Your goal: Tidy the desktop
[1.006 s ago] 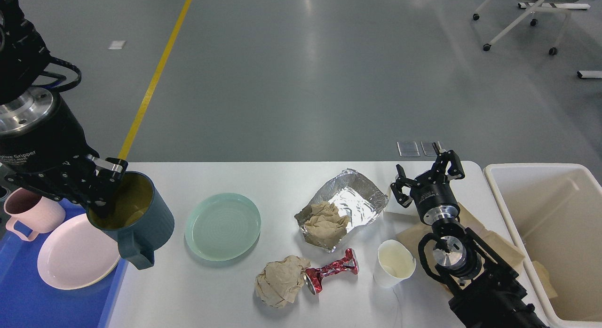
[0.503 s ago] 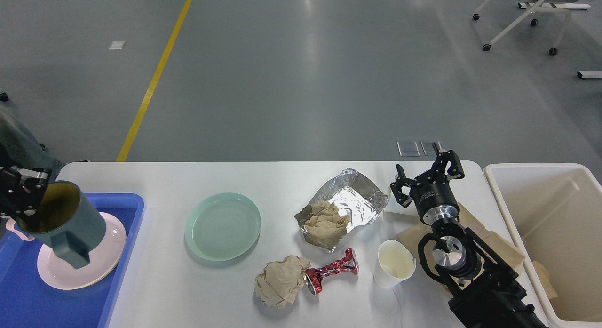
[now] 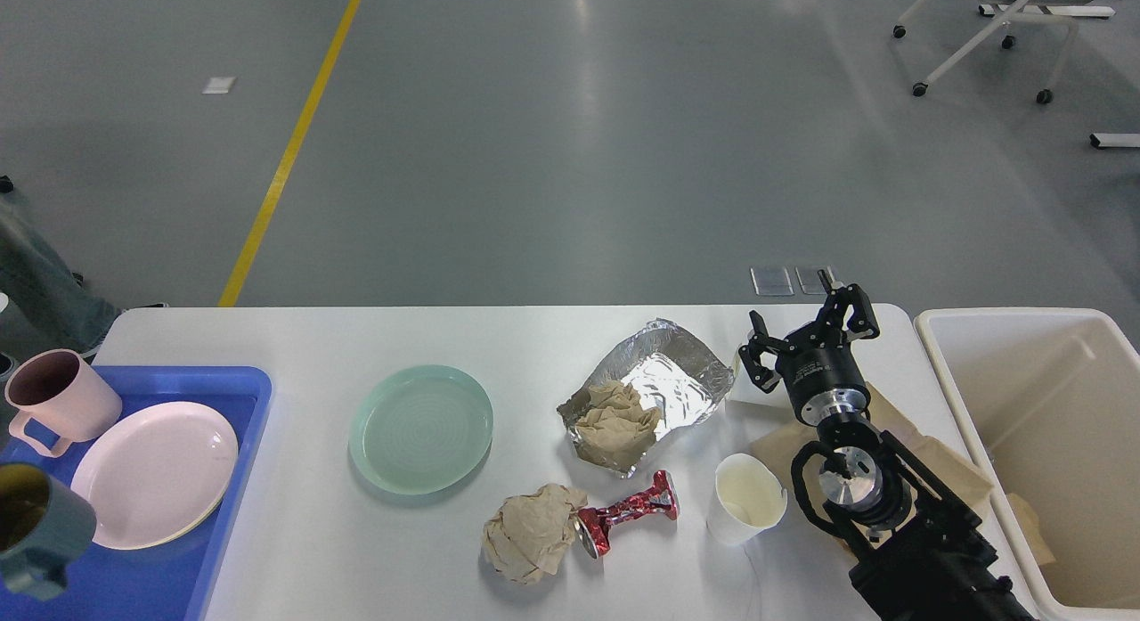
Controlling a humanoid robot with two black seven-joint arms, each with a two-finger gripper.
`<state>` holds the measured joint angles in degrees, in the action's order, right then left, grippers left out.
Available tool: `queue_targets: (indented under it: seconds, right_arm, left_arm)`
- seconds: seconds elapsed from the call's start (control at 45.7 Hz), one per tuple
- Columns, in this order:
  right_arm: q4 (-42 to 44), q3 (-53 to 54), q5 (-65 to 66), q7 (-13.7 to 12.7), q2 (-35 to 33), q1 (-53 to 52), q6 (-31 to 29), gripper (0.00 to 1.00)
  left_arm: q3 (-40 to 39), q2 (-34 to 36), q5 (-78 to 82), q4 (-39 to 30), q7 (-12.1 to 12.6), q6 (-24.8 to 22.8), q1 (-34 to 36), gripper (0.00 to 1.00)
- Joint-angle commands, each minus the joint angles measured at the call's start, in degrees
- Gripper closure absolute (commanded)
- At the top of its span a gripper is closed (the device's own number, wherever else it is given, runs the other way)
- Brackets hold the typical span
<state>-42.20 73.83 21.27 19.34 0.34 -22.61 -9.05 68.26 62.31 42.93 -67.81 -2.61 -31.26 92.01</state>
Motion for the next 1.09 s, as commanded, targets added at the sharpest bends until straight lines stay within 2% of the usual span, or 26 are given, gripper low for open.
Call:
queue_targets:
  seconds: [0.0, 0.088, 0.219, 0.284, 0.372, 0.569, 0.744, 1.072]
  right_arm:
    - [0.02, 0.0, 0.0, 0.0, -0.07, 0.02, 0.0, 0.0]
    - [0.02, 0.0, 0.0, 0.0, 0.02, -0.07, 0.0, 0.0]
    - [0.02, 0.0, 0.0, 0.0, 0.02, 0.02, 0.0, 0.0]
    - [0.02, 0.0, 0.0, 0.0, 0.02, 0.02, 0.0, 0.0]
    - [0.02, 0.0, 0.0, 0.0, -0.07, -0.07, 0.0, 0.0]
    - [0.02, 0.0, 0.0, 0.0, -0.07, -0.07, 0.0, 0.0]
    - [0.02, 0.0, 0.0, 0.0, 0.02, 0.02, -0.09, 0.0]
    - [0.02, 0.0, 0.0, 0.0, 0.02, 0.02, -0.09, 0.0]
  left_arm:
    - [-5.67, 0.88, 0.4, 0.66, -0.03, 3.84, -7.27, 0.99]
    - [-9.98, 0.88, -1.17, 0.57, -0.21, 0.86, -9.83, 0.98]
    - [-12.01, 0.88, -5.92, 0.75, -0.29, -8.36, -12.29, 0.99]
    - [-11.92, 0.79, -6.28, 1.1, -2.04, -11.1, -12.38, 0.99]
    - [-11.57, 0.97, -6.02, 1.27, -3.46, -11.28, -12.47, 0.99]
    - [-11.22, 0.35, -5.93, 6.81, -3.63, -11.1, -12.73, 0.99]
    - [-14.11, -0.44, -6.02, 9.8, -3.72, -10.31, -16.59, 0.99]
    - [-21.59, -2.37, -6.37, 10.15, -3.63, -9.34, -24.77, 0.99]
